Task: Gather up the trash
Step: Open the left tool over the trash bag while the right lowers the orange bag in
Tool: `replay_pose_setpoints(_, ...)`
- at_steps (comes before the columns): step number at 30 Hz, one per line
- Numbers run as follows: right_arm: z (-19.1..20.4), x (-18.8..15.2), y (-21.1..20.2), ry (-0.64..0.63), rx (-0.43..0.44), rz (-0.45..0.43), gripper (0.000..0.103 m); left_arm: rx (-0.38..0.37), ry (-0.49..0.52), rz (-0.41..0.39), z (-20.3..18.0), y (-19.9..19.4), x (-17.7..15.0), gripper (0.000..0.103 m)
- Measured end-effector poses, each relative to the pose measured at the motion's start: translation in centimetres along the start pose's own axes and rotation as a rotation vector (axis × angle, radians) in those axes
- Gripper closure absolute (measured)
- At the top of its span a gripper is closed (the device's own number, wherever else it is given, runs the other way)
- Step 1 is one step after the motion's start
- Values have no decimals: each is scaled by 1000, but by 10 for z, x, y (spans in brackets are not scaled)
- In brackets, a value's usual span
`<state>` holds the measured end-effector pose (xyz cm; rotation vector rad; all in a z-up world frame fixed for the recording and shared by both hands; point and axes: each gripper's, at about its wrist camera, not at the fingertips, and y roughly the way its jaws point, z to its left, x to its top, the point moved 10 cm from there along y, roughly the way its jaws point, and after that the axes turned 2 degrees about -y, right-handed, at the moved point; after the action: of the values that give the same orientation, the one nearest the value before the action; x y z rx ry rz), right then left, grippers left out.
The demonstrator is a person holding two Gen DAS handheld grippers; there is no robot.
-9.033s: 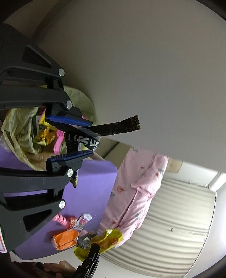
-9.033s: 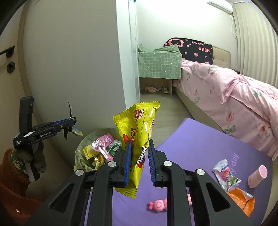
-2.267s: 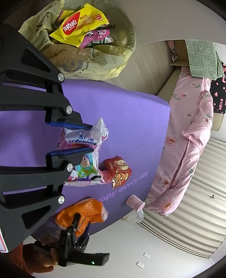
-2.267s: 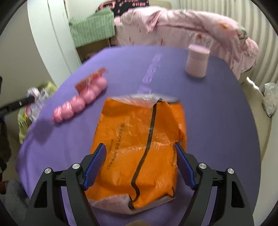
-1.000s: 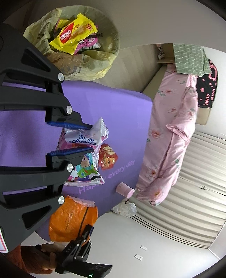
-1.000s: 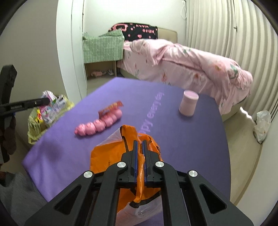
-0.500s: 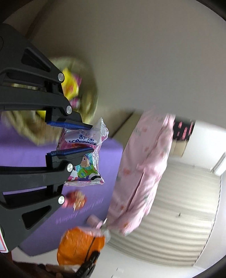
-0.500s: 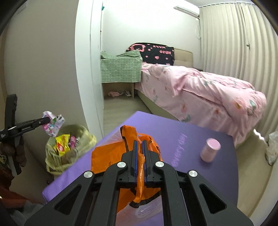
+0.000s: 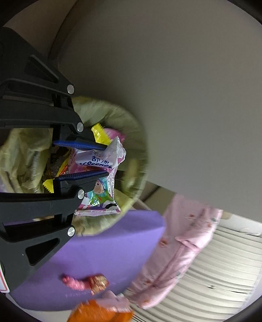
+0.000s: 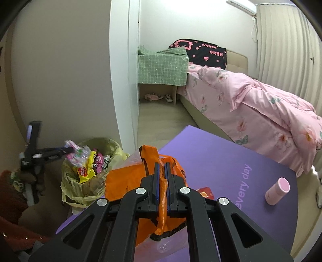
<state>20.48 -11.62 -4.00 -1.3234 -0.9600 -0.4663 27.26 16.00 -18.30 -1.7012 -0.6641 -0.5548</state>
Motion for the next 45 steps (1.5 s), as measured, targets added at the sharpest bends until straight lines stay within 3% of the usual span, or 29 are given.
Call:
replay_pose_setpoints(6,-3,-5,11,-5,-14,26,97,-7,12,69,-10,37,-13,61)
replay_pose_setpoints(8,-5,-7,16,5,-13,38,97,-12,3,61,-11,36,-12,50)
replay_pose_setpoints(11,-3,-10,23,12,-5,49,97,-13,-10,31,-1,23,-7,42)
replay_pose_setpoints(18,32,4,49,-22,66,53,97,-27,-78,-71,23,-23,18,42)
replay_pose_setpoints(23,82,37,78,-60,158,13,97,20,-179,-199,74,-81,34,42)
replay_pose_setpoints(29,161,61,144,-88,268,-25,97,57,-240,-245,110,-116,23,41)
replay_pose_setpoints(32,189,47,182,-88,292,34,97,65,-241,-243,114,-119,14,41)
replay_pose_setpoints(36,214,1,228,-141,292,213,97,53,-245,-219,113,-112,1,41)
replay_pose_setpoints(41,204,-34,259,-196,212,353,97,33,-254,-193,108,-97,-6,41)
replay_pose_setpoints(45,187,-33,268,-168,170,375,97,20,-244,-171,98,-85,-8,41)
